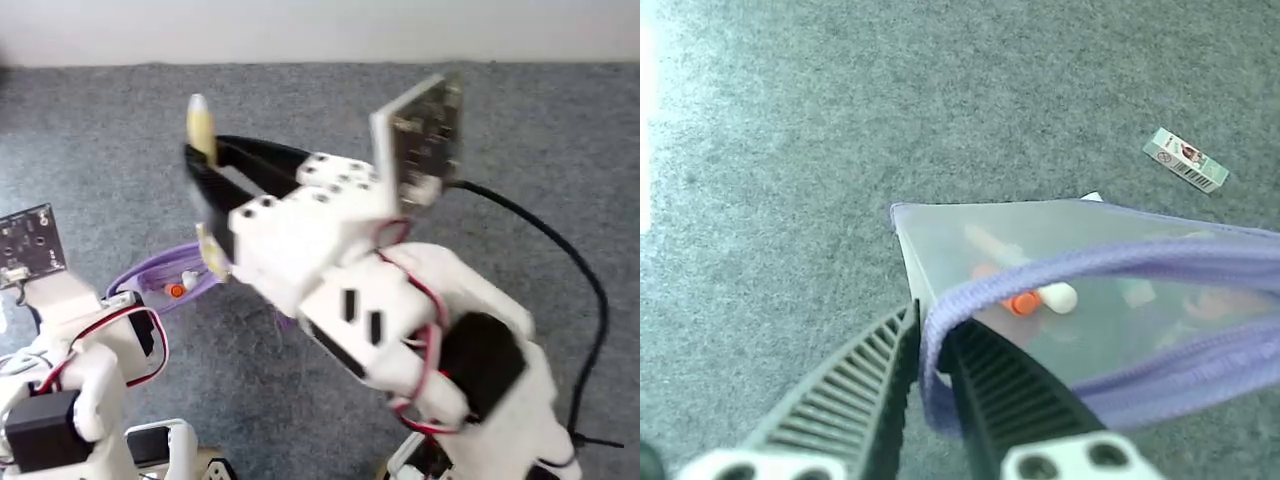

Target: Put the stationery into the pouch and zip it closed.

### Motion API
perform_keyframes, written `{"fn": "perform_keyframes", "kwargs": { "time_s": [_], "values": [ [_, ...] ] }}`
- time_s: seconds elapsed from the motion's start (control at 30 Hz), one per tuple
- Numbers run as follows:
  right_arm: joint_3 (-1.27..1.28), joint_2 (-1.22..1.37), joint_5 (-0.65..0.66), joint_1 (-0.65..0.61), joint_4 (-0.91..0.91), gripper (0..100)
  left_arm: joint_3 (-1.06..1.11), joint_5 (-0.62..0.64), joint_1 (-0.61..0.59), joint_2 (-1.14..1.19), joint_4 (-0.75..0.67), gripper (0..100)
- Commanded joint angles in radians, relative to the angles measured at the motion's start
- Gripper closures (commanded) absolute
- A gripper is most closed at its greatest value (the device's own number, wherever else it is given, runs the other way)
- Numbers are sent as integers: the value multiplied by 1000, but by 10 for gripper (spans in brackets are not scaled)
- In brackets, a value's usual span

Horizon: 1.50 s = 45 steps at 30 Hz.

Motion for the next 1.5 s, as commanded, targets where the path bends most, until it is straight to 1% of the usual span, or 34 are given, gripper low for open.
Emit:
{"fn": "perform_keyframes", "kwargs": {
  "time_s": [0.0, 0.17, 0.33, 0.47, 0.6, 0.77, 1.0, 1.13, 1.33, 1.47],
  "values": [
    [-3, 64, 43, -21, -59, 991, -48, -8, 2, 35, -12, 987],
    [25, 162, 109, -15, -183, 991, -48, -8, -2, 37, -12, 987],
    [199, 176, 176, -15, -321, 991, -51, -8, -5, 37, -11, 987],
    [425, 102, 290, -15, -424, 991, -51, -8, -5, 37, -11, 987],
    [651, -67, 374, -18, -496, 991, -51, -8, -5, 37, -11, 987],
    [819, -306, 396, -19, -444, 991, -50, -8, -5, 37, -11, 987],
    [853, -519, 397, -21, -341, 991, -50, -8, -2, 38, -11, 987],
    [861, -547, 419, -21, -288, 991, -50, -8, 2, 38, -11, 987],
    [944, -545, 425, -21, -318, 990, -50, -8, 2, 38, 8, 987],
    [957, -518, 425, -21, -300, 987, -50, -8, 2, 38, 15, 987]
  ]
}}
